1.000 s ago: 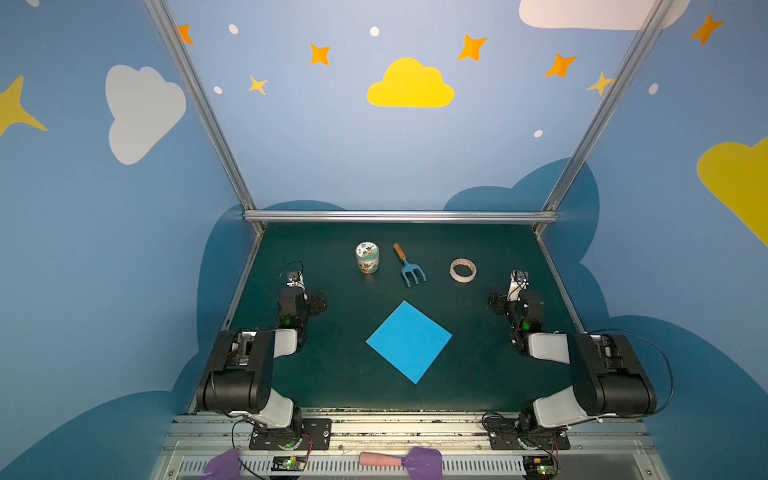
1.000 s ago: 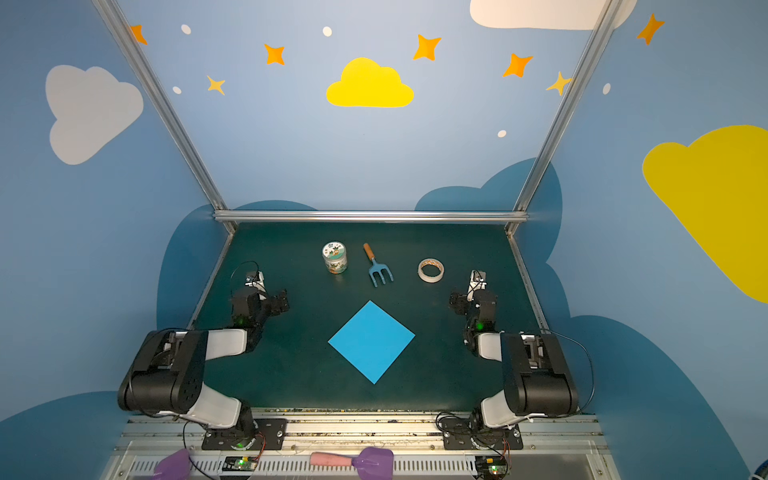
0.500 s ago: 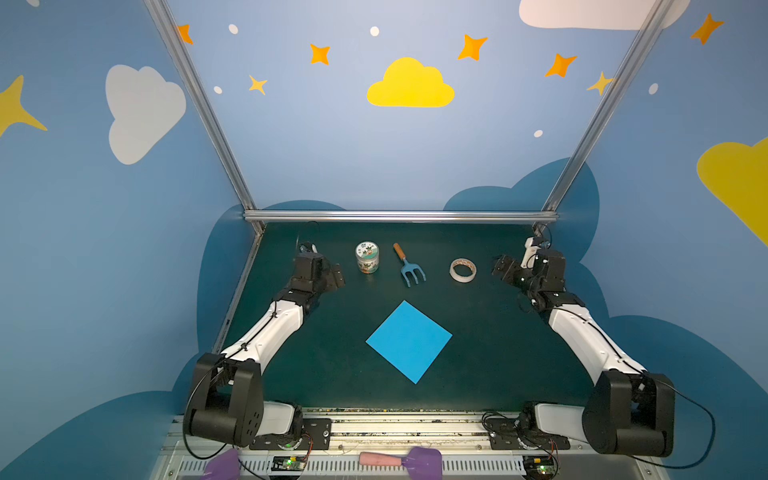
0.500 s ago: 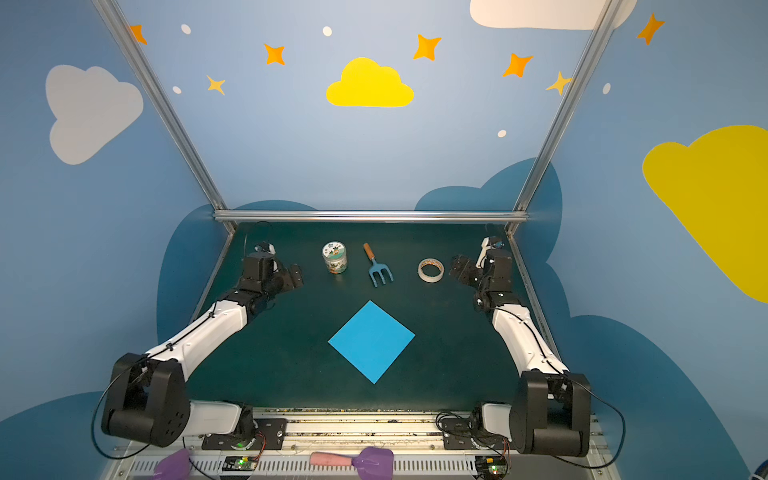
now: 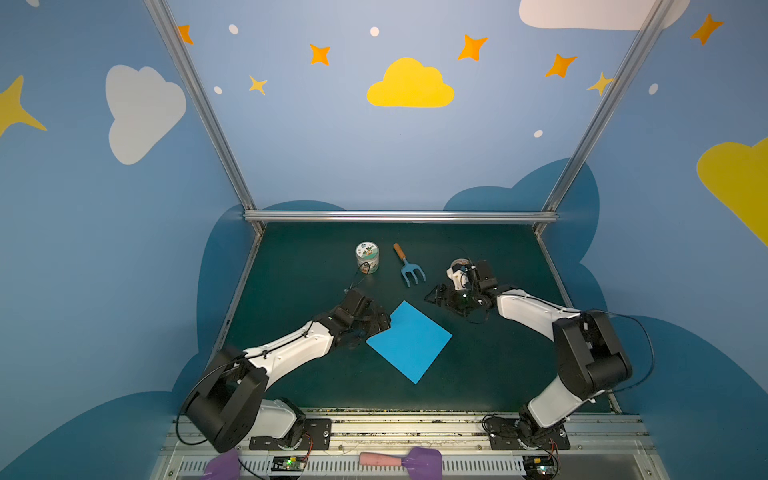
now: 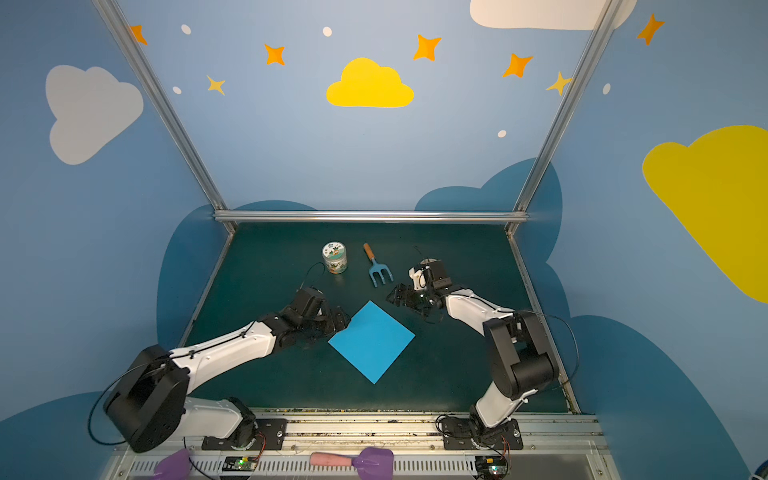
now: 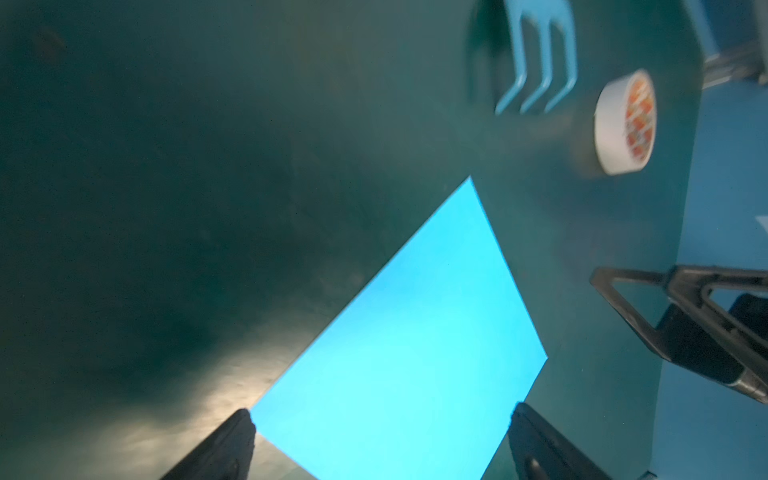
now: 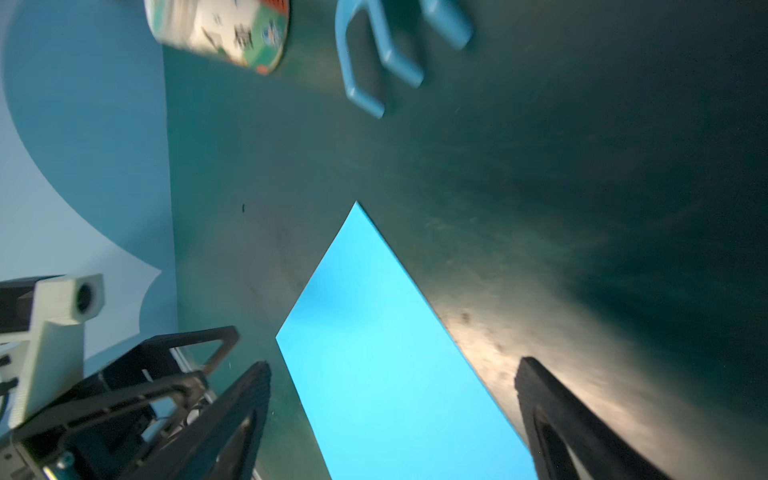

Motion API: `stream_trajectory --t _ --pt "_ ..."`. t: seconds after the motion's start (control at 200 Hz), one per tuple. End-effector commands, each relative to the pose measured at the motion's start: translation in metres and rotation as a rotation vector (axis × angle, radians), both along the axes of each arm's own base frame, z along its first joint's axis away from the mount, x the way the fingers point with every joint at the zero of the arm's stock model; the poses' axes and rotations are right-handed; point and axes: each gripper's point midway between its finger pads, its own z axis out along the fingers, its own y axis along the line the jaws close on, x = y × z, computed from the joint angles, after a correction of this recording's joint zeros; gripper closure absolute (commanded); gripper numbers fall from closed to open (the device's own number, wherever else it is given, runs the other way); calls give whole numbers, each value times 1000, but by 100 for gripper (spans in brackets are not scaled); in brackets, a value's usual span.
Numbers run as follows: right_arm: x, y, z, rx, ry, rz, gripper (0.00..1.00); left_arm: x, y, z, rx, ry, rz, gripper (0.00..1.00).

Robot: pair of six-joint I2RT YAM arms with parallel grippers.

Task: Fold a paper plane with a square sheet of paper (fold left side to right side)
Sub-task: 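Reach both grippers toward the blue sheet's side corners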

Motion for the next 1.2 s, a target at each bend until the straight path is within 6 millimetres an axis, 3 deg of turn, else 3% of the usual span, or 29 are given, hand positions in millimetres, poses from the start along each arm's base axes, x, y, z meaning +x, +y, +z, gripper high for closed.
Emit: stream_trajectory --t 0.0,0.305,0.581,0.736,0.856,1.011,1.081,1.196 --pt "-9 16 -7 4 76 -28 10 3 -24 1 -102 18 7 5" --pt "-26 9 -38 -29 174 -147 10 1 -47 -27 -113 75 -41 5" --pt "-53 -4 -59 -51 255 -267 10 5 -42 -50 -56 97 -32 4" --pt "-77 -16 -69 -72 272 -368 10 16 -25 -59 26 94 -13 3" --pt "-89 -17 -63 -79 234 -402 10 33 -17 -62 58 85 -24 3" --pt "-91 -8 -38 -90 143 -353 10 69 -15 -55 88 42 -88 3" --pt "-89 -12 -24 -132 99 -319 10 85 -17 -38 106 0 -126 3" --pt "-85 -36 -6 -232 48 -335 10 90 -29 0 78 -45 -209 3"
